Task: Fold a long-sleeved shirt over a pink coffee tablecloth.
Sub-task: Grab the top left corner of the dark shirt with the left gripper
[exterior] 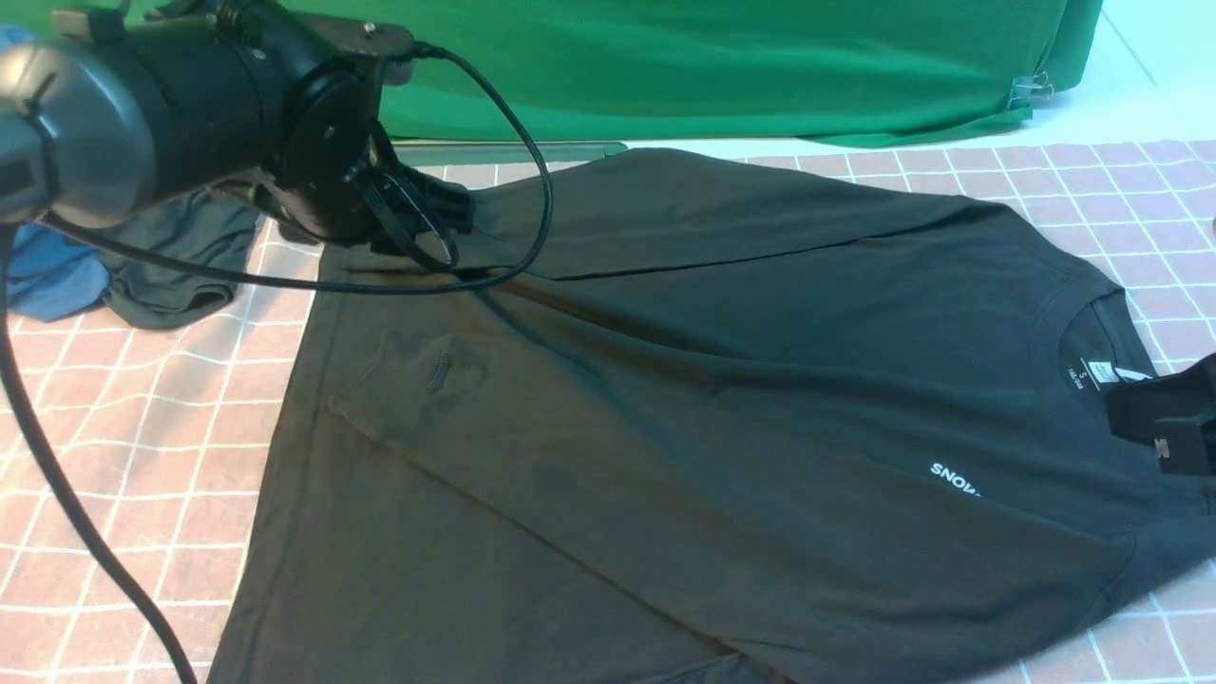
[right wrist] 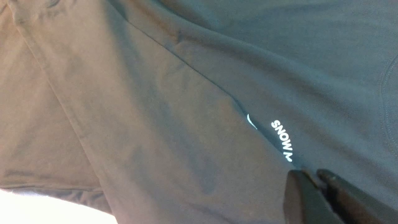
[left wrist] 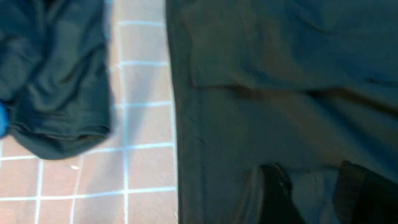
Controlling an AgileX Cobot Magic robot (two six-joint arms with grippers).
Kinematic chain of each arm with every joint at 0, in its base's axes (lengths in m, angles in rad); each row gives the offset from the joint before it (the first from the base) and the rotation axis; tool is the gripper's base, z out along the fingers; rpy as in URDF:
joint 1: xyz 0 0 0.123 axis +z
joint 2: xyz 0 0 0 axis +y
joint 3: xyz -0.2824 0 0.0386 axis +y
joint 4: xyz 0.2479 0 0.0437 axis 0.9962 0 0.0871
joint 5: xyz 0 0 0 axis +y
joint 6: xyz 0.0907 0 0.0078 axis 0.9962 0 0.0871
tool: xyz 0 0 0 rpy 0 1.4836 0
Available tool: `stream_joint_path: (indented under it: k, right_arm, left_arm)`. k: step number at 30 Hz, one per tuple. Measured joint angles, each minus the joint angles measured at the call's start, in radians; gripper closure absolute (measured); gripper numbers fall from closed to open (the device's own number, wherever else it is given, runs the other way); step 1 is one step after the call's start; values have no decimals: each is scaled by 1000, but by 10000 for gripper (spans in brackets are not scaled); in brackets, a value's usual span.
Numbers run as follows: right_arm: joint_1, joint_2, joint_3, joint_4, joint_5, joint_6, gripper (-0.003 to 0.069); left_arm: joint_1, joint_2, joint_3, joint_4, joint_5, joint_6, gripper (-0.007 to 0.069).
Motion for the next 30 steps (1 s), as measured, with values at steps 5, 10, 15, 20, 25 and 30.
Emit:
stream_joint_path:
  k: [5, 10, 15, 20, 25, 30]
  right_arm:
    - [0, 0, 0, 0, 0, 0, 568]
    - [0, 0, 0, 0, 0, 1, 569]
    - [0, 0, 0, 0, 0, 8, 569]
    - [0, 0, 0, 0, 0, 16, 568]
    - [0, 0, 0, 0, 0, 19, 568]
    - [0, 0, 0, 0, 0, 20, 563]
  left_arm:
    - [84, 32, -84, -98, 11, -105, 354]
    - [224, 138, -216, -389, 14, 44, 470]
    - [281, 288, -321, -515, -1, 134, 483]
    - [281, 415, -389, -474, -43, 145, 382]
    - [281, 490, -400, -426, -79, 153, 218]
    - [281, 503, -407, -420, -122, 163, 146]
